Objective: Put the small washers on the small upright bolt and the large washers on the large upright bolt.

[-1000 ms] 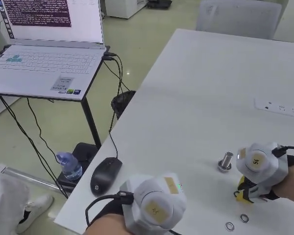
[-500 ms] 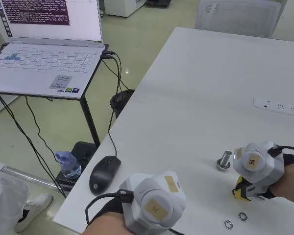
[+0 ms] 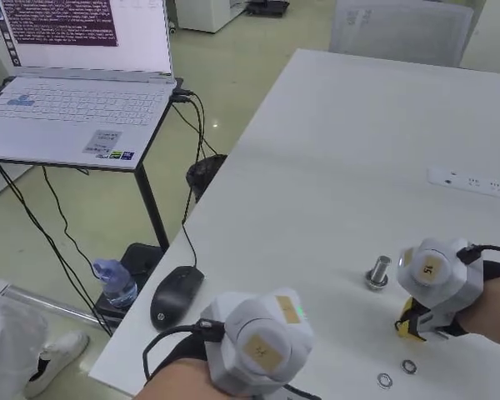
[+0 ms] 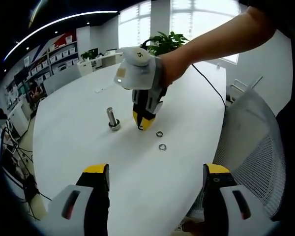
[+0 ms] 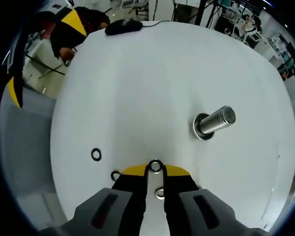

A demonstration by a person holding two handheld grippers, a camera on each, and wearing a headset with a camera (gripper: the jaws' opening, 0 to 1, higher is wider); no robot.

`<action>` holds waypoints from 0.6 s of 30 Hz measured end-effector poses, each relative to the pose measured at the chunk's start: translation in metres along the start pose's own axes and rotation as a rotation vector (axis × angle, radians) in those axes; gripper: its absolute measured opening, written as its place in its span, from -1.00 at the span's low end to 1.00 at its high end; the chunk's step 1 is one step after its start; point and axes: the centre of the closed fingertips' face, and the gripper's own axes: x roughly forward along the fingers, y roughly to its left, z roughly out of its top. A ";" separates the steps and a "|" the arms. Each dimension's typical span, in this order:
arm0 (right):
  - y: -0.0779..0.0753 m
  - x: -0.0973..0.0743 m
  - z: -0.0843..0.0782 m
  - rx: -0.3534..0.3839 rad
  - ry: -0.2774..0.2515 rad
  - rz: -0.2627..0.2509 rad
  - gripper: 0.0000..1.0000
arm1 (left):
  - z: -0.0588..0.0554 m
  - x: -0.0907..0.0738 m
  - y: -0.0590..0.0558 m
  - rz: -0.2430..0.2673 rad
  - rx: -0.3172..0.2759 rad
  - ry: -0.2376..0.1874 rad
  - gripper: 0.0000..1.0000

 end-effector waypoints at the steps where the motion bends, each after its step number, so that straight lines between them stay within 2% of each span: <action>1: 0.000 -0.002 -0.001 0.005 -0.001 0.000 -0.75 | 0.000 0.000 0.000 0.000 -0.001 0.000 0.55; 9: 0.000 -0.020 -0.015 0.051 -0.010 -0.016 -0.75 | 0.003 0.004 0.000 0.004 0.002 -0.004 0.55; 18: -0.009 -0.037 -0.041 0.113 -0.006 -0.041 -0.75 | 0.006 0.006 0.003 0.006 0.003 -0.004 0.59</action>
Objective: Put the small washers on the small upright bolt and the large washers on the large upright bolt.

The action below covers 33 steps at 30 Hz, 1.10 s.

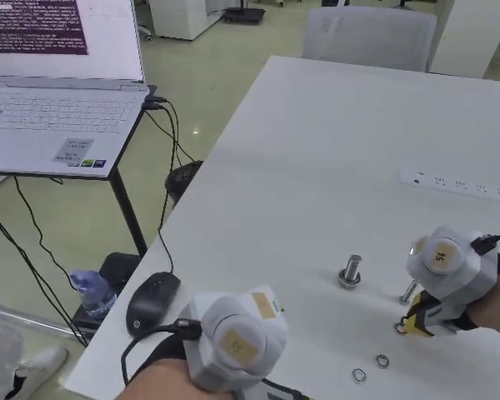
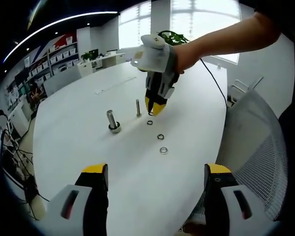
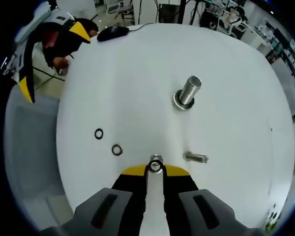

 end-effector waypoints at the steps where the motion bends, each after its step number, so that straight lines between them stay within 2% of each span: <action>1: -0.002 -0.002 -0.003 0.011 0.004 -0.002 -0.75 | 0.000 0.000 0.000 0.001 -0.001 0.001 0.60; 7: -0.012 -0.011 -0.010 0.024 0.009 -0.015 -0.75 | 0.000 -0.001 0.000 0.004 -0.003 0.004 0.62; 21: -0.033 -0.042 0.012 0.052 -0.033 -0.070 -0.75 | -0.004 0.000 -0.004 -0.001 -0.003 0.016 0.61; 25: -0.036 -0.045 0.019 0.047 -0.044 -0.073 -0.75 | -0.004 -0.001 -0.003 0.000 0.000 0.016 0.61; 33: -0.040 -0.038 0.027 0.041 -0.044 -0.069 -0.75 | -0.003 -0.003 0.002 0.002 0.002 0.013 0.63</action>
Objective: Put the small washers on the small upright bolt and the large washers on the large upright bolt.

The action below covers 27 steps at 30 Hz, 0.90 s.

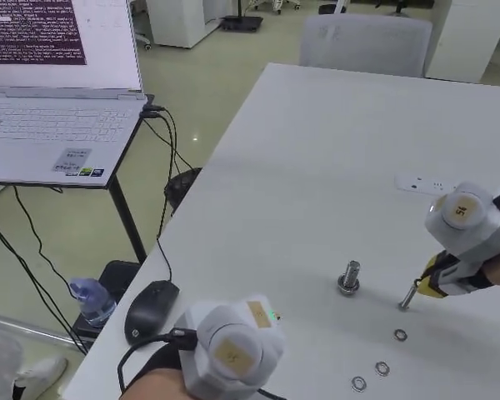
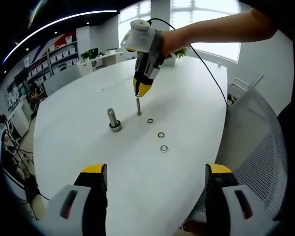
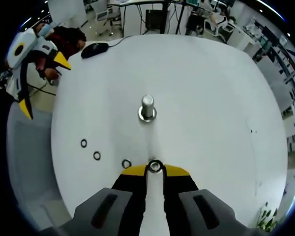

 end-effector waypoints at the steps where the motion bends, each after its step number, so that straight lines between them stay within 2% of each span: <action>1: 0.000 0.001 0.000 -0.001 0.001 0.001 -0.75 | 0.000 0.000 0.001 0.000 -0.003 -0.003 0.64; 11: -0.002 0.009 -0.004 -0.001 0.028 0.015 -0.75 | 0.000 0.002 0.003 -0.008 -0.002 -0.007 0.77; 27: -0.001 0.024 -0.008 -0.020 0.058 0.032 -0.75 | -0.007 0.003 0.005 -0.012 -0.019 0.005 0.72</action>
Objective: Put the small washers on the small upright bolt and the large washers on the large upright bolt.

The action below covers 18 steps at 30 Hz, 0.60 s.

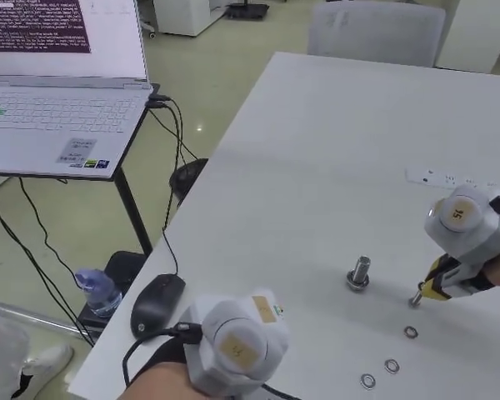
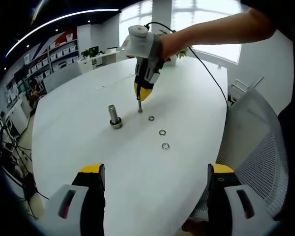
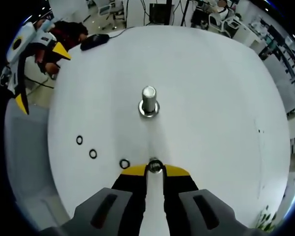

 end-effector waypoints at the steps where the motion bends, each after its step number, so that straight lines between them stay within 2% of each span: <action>1: 0.000 0.001 0.000 -0.002 0.004 0.001 -0.75 | 0.000 0.000 0.000 0.000 0.000 0.000 0.72; 18: 0.002 0.027 -0.005 -0.026 0.050 0.025 -0.75 | -0.009 -0.003 0.001 -0.006 -0.009 0.017 0.67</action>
